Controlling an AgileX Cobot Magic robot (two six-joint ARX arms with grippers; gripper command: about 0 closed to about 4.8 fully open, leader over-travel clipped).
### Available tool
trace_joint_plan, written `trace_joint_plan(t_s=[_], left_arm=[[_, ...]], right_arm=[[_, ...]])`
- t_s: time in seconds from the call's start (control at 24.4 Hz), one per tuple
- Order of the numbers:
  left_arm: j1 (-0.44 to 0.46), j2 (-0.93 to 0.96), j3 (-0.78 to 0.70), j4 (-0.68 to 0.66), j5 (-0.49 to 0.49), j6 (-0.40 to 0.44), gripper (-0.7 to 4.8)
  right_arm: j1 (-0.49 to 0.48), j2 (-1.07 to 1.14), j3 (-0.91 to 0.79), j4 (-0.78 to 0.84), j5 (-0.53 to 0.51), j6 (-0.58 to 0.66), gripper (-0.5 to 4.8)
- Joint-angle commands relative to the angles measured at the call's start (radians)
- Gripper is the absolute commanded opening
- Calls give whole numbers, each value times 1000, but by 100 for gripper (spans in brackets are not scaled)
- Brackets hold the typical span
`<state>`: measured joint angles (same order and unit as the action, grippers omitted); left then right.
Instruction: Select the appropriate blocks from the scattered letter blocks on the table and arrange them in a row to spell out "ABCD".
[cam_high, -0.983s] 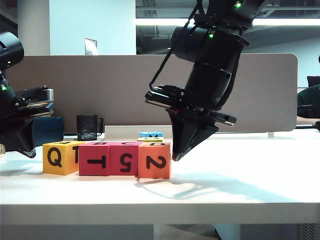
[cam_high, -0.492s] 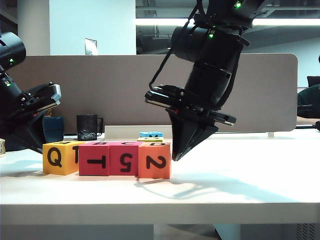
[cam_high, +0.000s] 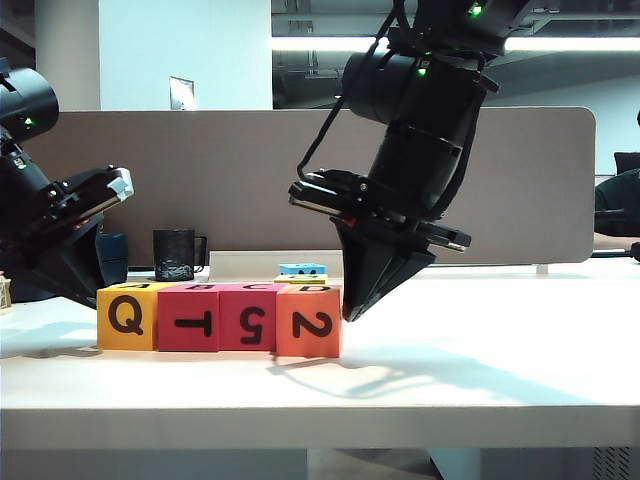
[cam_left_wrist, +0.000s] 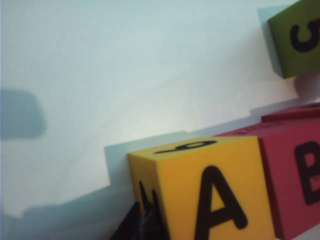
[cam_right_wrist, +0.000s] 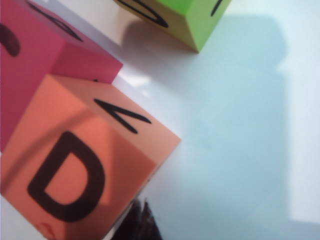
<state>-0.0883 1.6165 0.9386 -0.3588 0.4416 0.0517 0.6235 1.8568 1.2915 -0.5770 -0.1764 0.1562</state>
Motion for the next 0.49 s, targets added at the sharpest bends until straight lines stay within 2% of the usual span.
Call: trace_joint_plan(t_s=[0.04, 0.49], left_arm=[[-1, -2, 1, -7, 21, 0, -6], [-1, -2, 1, -10, 75, 0, -6]], right_arm=[[2, -5, 4, 24, -3, 2, -4], [2, -4, 4, 35, -5, 2, -4]])
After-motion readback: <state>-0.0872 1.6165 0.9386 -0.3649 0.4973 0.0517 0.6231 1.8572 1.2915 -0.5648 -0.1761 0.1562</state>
